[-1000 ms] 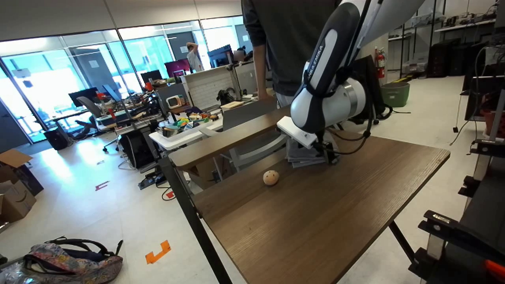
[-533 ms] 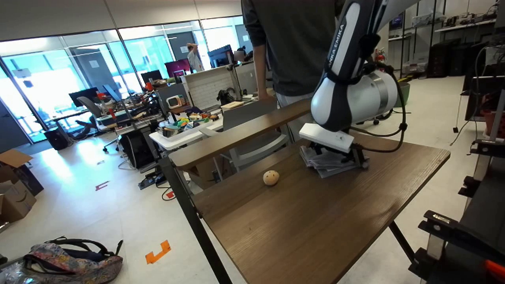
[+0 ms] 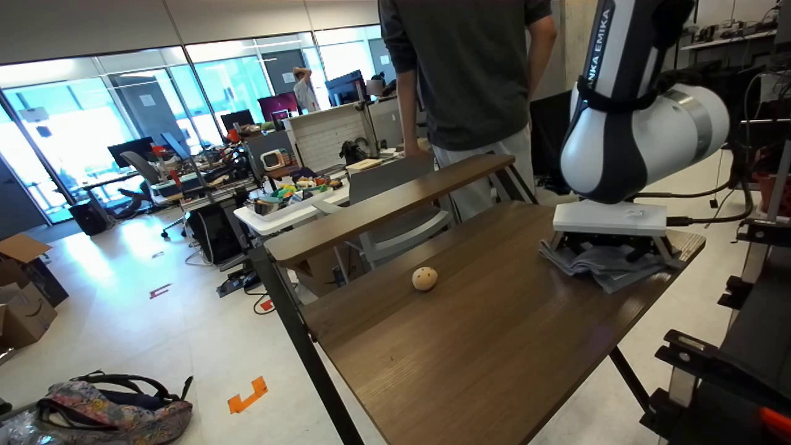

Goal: Move the cookie backwards, wipe the tabletop with the grey towel

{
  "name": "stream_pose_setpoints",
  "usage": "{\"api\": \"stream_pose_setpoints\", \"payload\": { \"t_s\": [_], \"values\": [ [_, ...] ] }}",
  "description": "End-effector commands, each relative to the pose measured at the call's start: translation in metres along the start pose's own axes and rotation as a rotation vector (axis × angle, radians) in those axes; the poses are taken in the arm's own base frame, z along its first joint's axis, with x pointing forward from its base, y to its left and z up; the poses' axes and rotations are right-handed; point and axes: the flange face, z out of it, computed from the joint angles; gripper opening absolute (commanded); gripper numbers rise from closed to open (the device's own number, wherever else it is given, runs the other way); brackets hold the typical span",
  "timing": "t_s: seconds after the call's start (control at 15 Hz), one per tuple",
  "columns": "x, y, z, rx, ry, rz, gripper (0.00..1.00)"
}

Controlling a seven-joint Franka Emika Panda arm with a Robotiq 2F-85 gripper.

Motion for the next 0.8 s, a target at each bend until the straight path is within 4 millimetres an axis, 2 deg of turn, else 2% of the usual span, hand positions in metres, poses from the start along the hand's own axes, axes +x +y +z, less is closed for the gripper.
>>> {"api": "stream_pose_setpoints", "payload": {
  "t_s": [0.0,0.27,0.53,0.73],
  "values": [
    [-0.004,0.036,0.030,-0.149,0.056,-0.072,1.00],
    [-0.015,0.013,0.016,-0.104,0.097,-0.127,1.00],
    [-0.026,0.003,-0.002,-0.062,0.060,-0.152,1.00],
    [-0.054,-0.008,-0.011,0.002,-0.013,-0.194,1.00]
  ]
}}
